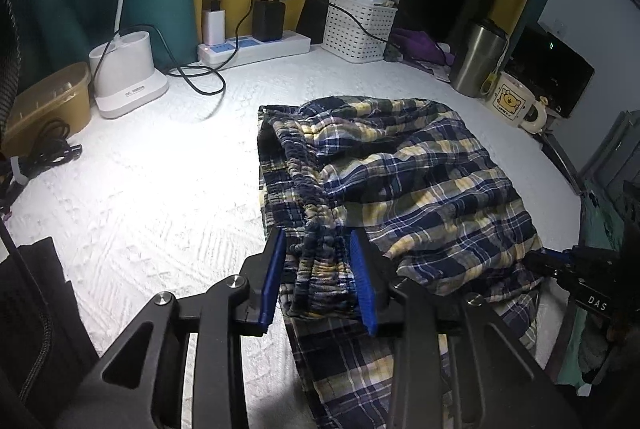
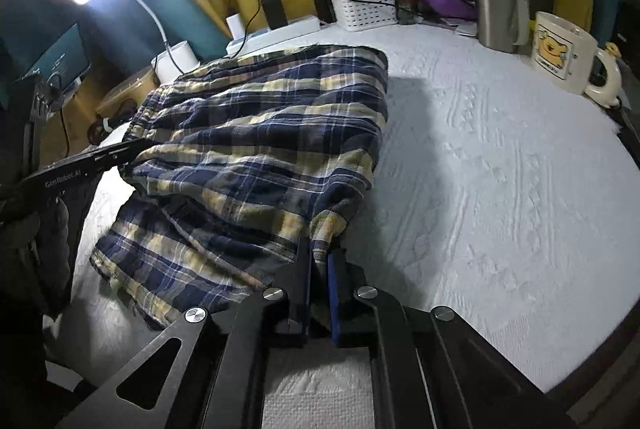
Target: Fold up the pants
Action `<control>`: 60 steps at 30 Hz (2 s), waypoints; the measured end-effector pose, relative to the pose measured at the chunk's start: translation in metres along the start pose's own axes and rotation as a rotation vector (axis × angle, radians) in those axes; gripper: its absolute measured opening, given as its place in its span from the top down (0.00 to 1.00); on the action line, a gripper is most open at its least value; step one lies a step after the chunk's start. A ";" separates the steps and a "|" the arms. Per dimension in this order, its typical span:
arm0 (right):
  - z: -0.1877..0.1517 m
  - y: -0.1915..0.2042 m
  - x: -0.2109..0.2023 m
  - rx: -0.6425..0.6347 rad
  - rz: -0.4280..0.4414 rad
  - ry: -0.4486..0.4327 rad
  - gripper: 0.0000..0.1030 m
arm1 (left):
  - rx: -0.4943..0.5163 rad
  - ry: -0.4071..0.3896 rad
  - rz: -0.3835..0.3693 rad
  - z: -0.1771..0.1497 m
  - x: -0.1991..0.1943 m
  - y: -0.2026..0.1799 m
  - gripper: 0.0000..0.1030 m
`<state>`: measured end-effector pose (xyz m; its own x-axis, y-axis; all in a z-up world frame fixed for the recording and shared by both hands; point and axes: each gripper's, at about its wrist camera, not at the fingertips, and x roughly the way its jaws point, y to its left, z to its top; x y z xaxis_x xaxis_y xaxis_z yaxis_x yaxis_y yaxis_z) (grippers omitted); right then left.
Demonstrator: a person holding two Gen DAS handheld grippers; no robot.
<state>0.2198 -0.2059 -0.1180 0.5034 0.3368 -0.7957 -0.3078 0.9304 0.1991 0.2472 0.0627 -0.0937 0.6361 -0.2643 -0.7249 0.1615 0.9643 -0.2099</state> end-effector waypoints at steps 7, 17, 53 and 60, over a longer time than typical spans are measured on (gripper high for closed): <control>-0.005 0.013 -0.023 0.014 -0.010 -0.033 0.94 | 0.013 -0.004 0.003 -0.007 -0.001 -0.001 0.68; -0.028 0.013 -0.012 0.060 -0.040 0.022 0.89 | 0.060 0.002 0.008 -0.002 -0.001 0.002 0.68; 0.090 -0.039 0.032 0.012 -0.050 -0.080 0.26 | 0.081 0.033 -0.006 0.058 0.041 0.005 0.68; 0.114 -0.043 0.058 -0.020 -0.021 -0.076 0.48 | 0.081 0.038 -0.045 0.058 0.050 0.008 0.53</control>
<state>0.3542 -0.2097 -0.1077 0.5695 0.3278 -0.7538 -0.3124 0.9345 0.1704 0.3238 0.0580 -0.0933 0.5980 -0.3066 -0.7405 0.2511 0.9491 -0.1902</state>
